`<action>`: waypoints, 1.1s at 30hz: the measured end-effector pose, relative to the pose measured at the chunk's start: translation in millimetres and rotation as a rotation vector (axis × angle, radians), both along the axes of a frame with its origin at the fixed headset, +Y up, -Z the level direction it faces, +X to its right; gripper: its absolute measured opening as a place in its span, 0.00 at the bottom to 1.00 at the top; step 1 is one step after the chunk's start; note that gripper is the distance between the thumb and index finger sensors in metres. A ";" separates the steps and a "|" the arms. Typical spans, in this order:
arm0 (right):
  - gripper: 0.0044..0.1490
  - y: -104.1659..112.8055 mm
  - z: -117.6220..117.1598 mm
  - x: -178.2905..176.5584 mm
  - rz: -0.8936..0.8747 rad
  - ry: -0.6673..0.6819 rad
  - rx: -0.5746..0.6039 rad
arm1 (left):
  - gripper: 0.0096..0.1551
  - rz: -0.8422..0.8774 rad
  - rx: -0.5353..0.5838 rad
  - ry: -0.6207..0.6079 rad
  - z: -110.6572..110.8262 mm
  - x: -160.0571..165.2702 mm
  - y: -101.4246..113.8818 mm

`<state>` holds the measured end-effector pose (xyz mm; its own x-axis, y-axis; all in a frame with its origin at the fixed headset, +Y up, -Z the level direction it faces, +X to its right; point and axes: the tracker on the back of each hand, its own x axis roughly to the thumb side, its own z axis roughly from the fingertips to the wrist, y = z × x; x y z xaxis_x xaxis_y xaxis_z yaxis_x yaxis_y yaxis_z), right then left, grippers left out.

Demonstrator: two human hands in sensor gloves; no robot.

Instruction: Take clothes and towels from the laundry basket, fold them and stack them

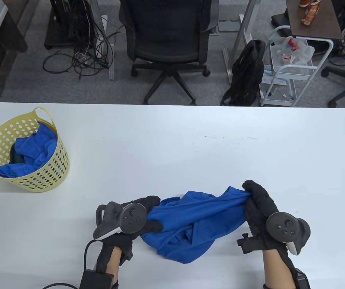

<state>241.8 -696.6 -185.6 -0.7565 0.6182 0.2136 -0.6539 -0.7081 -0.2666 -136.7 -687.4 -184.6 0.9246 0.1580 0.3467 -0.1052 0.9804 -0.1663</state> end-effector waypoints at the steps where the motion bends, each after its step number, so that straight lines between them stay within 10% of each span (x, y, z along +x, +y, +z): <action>1: 0.25 -0.3 -0.5 3.3 0.002 0.001 -0.005 | 0.50 -0.104 0.026 0.059 -1.2 0.0 -2.8; 7: 0.26 3.4 1.6 18.5 -0.004 -0.097 0.031 | 0.24 -0.157 0.037 0.284 -9.4 -28.1 -21.8; 11: 0.26 -4.0 -0.2 39.4 -0.058 -0.115 0.023 | 0.23 0.336 -0.126 0.205 -17.2 -52.7 -46.0; 14: 0.26 -10.4 -3.4 40.8 -0.090 -0.106 0.002 | 0.34 0.523 -0.226 0.245 -23.6 -39.5 -58.8; 20: 0.26 -12.5 -4.3 37.0 -0.047 -0.097 -0.002 | 0.64 0.332 -0.588 0.169 -24.6 25.3 -80.4; 25: 0.28 -12.1 -4.6 36.2 -0.032 -0.075 -0.011 | 0.27 0.171 -0.324 0.297 -20.5 29.7 -75.1; 29: 0.30 -8.2 -4.6 32.7 0.002 0.004 -0.007 | 0.20 0.148 0.141 0.439 -11.1 -7.3 -34.3; 33: 0.32 -6.6 -3.9 21.7 0.097 0.050 0.012 | 0.34 0.318 0.235 0.489 -1.6 -42.7 -12.4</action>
<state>263.5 -703.2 -189.5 -0.8010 0.5396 0.2593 -0.5950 -0.7657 -0.2444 -179.4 -699.8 -186.2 0.9052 0.4224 -0.0459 -0.4071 0.8932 0.1911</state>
